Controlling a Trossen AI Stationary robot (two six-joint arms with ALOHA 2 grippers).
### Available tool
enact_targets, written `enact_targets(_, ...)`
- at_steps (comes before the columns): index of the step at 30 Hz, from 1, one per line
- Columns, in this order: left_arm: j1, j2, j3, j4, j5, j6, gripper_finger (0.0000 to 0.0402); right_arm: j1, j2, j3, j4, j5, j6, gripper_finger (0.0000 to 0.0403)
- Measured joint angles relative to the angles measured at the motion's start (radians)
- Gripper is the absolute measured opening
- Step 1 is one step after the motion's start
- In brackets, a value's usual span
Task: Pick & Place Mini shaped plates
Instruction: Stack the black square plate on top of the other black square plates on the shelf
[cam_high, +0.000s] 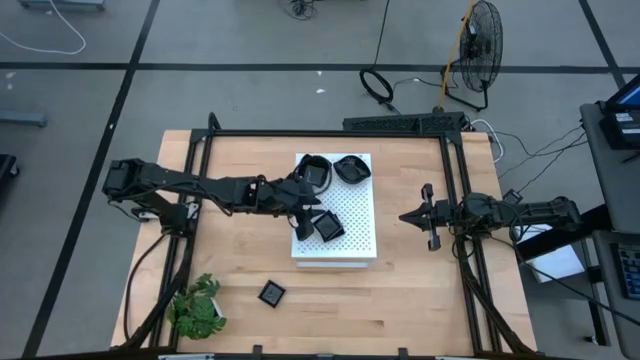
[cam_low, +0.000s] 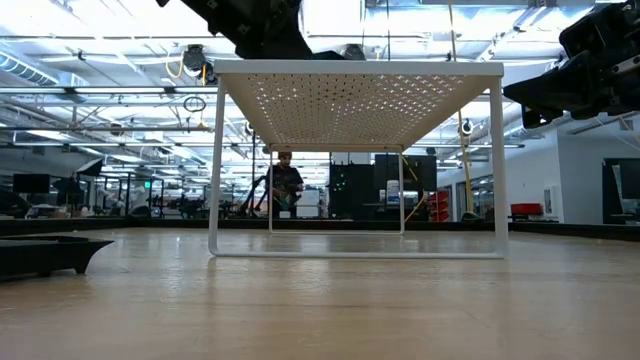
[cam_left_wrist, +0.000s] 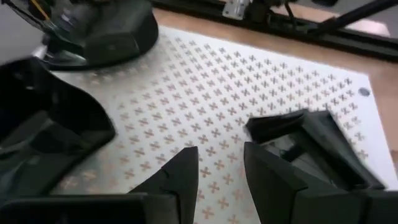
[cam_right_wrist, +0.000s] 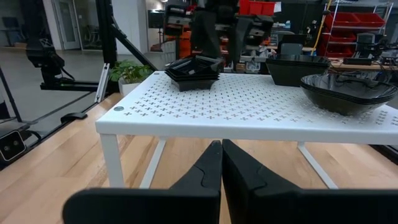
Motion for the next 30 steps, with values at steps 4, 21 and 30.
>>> enact_targets(4, -0.009, 0.017, -0.001, 0.015, 0.0, 0.001, 0.0131, 0.0, 0.0, 0.0, 0.0, 0.0, 0.0, 0.0)
enact_targets(21, 0.005, 0.041, 0.0, 0.101, 0.017, 0.046, 0.0131, 0.0, 0.0, 0.0, 0.0, 0.0, 0.0, 0.0)
enact_targets(30, 0.009, 0.041, 0.0, 0.102, 0.05, 0.046, 0.0131, 0.0, 0.0, 0.0, 0.0, 0.0, 0.0, 0.0)
